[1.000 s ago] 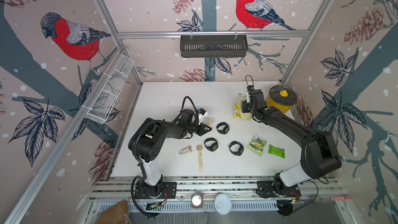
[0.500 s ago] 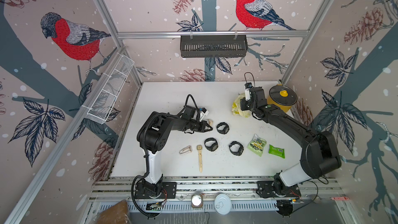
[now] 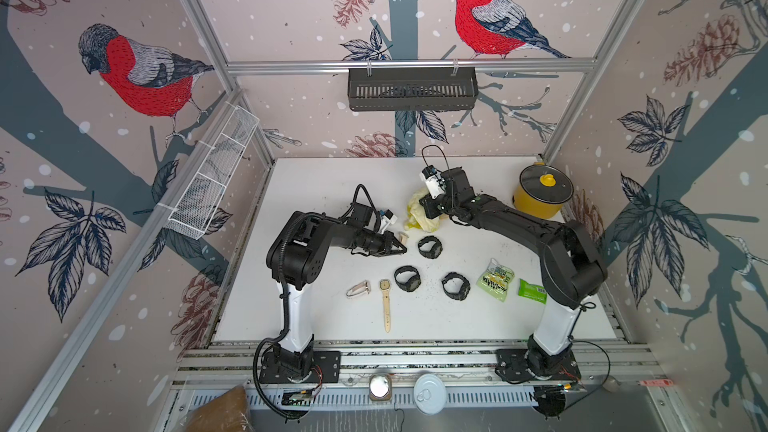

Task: Wipe the watch dial
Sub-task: Place the watch at the center of the board, then wipe the dirt from the watch dial, then hold the watch at the center of the board.

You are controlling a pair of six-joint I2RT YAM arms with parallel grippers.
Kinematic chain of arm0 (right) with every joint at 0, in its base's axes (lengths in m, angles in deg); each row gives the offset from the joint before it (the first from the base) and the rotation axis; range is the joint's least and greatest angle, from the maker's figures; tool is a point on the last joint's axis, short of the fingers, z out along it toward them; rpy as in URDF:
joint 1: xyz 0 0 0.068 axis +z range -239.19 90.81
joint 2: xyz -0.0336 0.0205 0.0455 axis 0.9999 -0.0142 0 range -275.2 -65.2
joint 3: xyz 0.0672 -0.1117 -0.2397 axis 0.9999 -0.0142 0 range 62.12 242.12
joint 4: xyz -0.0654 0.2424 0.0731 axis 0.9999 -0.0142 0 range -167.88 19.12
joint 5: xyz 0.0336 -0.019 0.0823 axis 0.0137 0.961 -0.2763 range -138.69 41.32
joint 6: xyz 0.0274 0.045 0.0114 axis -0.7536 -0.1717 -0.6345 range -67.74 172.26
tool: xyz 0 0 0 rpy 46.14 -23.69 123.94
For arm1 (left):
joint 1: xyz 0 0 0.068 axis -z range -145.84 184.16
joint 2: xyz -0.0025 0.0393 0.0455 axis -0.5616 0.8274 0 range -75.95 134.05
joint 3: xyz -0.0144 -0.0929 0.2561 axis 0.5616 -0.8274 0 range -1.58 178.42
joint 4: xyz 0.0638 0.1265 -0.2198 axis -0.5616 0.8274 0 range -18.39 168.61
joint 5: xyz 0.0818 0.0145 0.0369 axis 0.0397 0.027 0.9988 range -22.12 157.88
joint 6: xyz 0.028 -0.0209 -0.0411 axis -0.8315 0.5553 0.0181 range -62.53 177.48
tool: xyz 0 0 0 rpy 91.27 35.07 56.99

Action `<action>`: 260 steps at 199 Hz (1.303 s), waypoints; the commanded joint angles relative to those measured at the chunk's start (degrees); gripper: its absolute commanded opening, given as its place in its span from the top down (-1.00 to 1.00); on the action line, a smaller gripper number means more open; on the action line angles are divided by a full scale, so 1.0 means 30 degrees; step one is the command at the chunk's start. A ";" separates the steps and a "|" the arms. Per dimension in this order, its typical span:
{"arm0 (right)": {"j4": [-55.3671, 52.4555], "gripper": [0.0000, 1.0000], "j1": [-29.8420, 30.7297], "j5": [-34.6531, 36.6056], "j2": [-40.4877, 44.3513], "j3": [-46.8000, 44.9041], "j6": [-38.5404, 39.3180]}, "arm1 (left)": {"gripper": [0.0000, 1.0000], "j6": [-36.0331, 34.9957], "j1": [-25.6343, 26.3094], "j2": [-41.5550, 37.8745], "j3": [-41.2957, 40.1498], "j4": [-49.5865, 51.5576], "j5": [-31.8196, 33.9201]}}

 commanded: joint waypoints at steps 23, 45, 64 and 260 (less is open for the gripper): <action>-0.0619 0.90 0.1201 -0.1402 -0.2063 0.1197 0.1075 | 0.37 0.0183 -0.0378 -0.0126 -0.0287 0.0528 0.1190; -0.0392 0.91 0.1232 -0.1723 -0.2187 0.0904 0.1021 | 0.38 0.0207 -0.0508 -0.0201 -0.0292 0.0568 0.1292; -0.0353 0.91 0.1086 -0.1657 -0.2076 0.0472 0.0962 | 0.38 0.0355 -0.0578 -0.0244 -0.0437 0.0589 0.1587; -0.3369 0.90 0.2820 0.1498 -0.3307 0.3135 0.6843 | 0.90 0.2822 -0.2116 -0.0617 -0.2372 -0.2752 0.2456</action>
